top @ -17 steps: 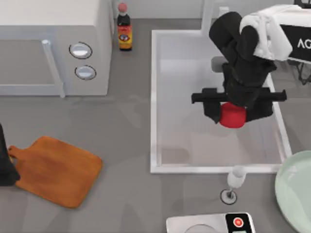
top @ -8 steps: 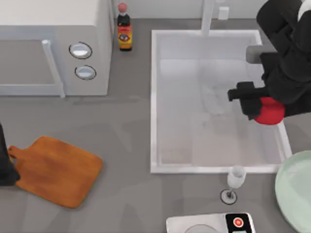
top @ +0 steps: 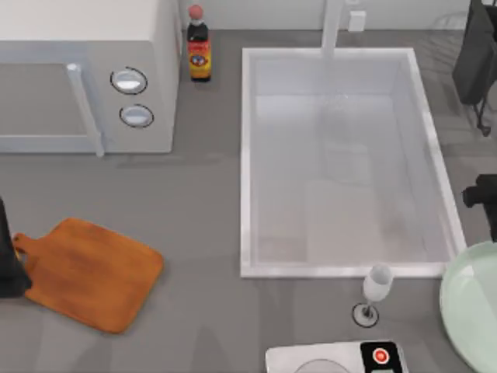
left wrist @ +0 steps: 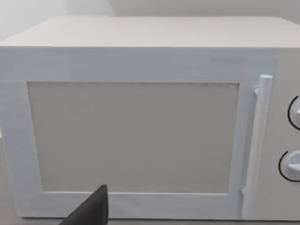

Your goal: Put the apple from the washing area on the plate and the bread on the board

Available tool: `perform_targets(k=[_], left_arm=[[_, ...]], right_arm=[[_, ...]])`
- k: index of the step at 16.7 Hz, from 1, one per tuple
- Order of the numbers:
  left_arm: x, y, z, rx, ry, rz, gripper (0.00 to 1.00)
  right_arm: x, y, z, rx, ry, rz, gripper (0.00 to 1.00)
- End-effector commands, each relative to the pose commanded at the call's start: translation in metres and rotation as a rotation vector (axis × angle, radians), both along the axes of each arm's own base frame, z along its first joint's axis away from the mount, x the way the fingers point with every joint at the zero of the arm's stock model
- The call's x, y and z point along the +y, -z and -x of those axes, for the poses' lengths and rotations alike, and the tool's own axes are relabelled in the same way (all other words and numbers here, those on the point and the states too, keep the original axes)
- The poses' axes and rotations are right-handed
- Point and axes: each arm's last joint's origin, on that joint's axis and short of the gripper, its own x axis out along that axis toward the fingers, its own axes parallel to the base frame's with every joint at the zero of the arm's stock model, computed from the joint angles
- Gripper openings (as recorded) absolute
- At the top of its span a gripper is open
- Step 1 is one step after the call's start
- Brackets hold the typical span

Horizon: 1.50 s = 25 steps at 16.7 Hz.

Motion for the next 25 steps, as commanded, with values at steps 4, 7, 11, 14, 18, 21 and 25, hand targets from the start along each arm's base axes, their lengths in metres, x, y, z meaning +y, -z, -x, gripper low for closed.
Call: perform_targets(k=[4, 7, 11, 14, 18, 21, 25], left_arm=[[0.000, 0.000, 0.000, 0.000, 0.000, 0.000, 1.00], [0.000, 0.000, 0.000, 0.000, 0.000, 0.000, 1.00], [0.000, 0.000, 0.000, 0.000, 0.000, 0.000, 1.00], [0.000, 0.000, 0.000, 0.000, 0.000, 0.000, 1.00], [0.000, 0.000, 0.000, 0.000, 0.000, 0.000, 1.00], [0.000, 0.000, 0.000, 0.000, 0.000, 0.000, 1.00], [0.000, 0.000, 0.000, 0.000, 0.000, 0.000, 1.00]], right_arm=[[-0.023, -0.001, 0.026, 0.053, 0.037, 0.009, 0.00], [-0.027, -0.001, 0.032, 0.069, 0.046, 0.010, 0.00], [-0.027, -0.001, 0.032, 0.069, 0.046, 0.010, 0.08], [-0.027, -0.001, 0.032, 0.069, 0.046, 0.010, 0.30], [-0.027, -0.001, 0.032, 0.069, 0.046, 0.010, 0.60], [-0.027, -0.001, 0.032, 0.069, 0.046, 0.010, 0.83], [-0.027, -0.001, 0.032, 0.069, 0.046, 0.010, 1.00]])
